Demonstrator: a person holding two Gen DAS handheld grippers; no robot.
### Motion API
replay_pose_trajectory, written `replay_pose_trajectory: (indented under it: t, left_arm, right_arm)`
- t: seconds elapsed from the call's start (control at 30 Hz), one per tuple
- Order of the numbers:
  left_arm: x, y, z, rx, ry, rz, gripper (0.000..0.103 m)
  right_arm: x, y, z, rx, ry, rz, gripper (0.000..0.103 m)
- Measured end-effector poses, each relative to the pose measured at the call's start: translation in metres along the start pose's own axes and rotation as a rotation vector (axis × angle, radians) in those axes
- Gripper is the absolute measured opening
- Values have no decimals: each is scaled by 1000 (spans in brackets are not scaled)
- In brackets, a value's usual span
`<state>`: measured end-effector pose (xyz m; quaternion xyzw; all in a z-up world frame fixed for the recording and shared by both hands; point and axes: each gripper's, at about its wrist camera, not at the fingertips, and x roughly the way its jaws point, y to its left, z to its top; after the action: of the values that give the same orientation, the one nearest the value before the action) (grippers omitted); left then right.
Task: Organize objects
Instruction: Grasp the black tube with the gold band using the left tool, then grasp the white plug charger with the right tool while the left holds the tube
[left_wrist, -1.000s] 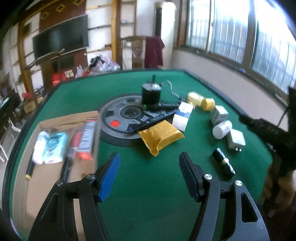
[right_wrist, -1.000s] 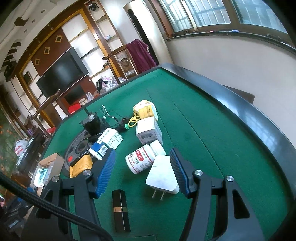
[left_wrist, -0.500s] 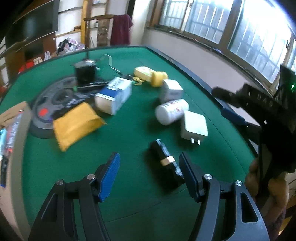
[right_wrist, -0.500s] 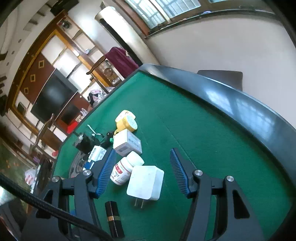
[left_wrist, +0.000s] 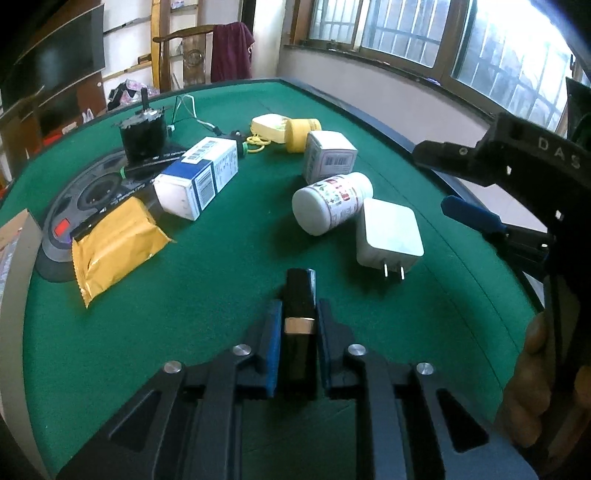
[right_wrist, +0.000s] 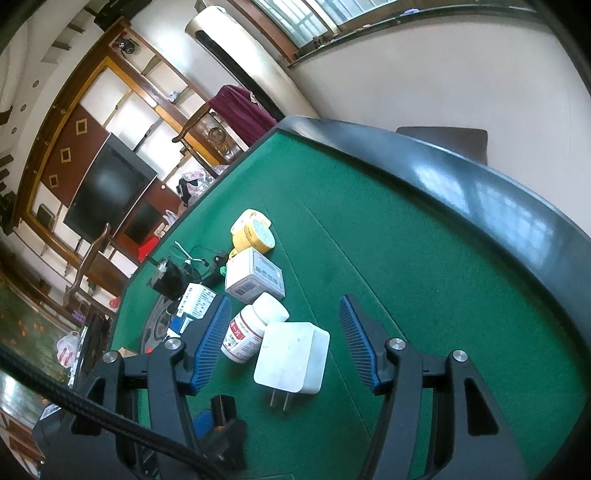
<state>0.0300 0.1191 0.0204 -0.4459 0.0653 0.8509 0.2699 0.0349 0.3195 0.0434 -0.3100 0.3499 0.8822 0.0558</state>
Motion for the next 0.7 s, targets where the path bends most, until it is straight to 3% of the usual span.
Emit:
replay_pose_trajectory:
  t: [0.23, 0.6, 0.7]
  left_arm:
    - [-24, 17, -11, -54, -29, -42, 14]
    - [-105, 61, -42, -125, -188, -37, 14]
    - [-120, 80, -48, -161, -216, -36, 14]
  right_arm:
    - [14, 2, -6, -30, 74, -22, 60]
    - [31, 13, -19, -129, 155, -72, 60]
    - [32, 23, -25, -201, 154, -131, 60]
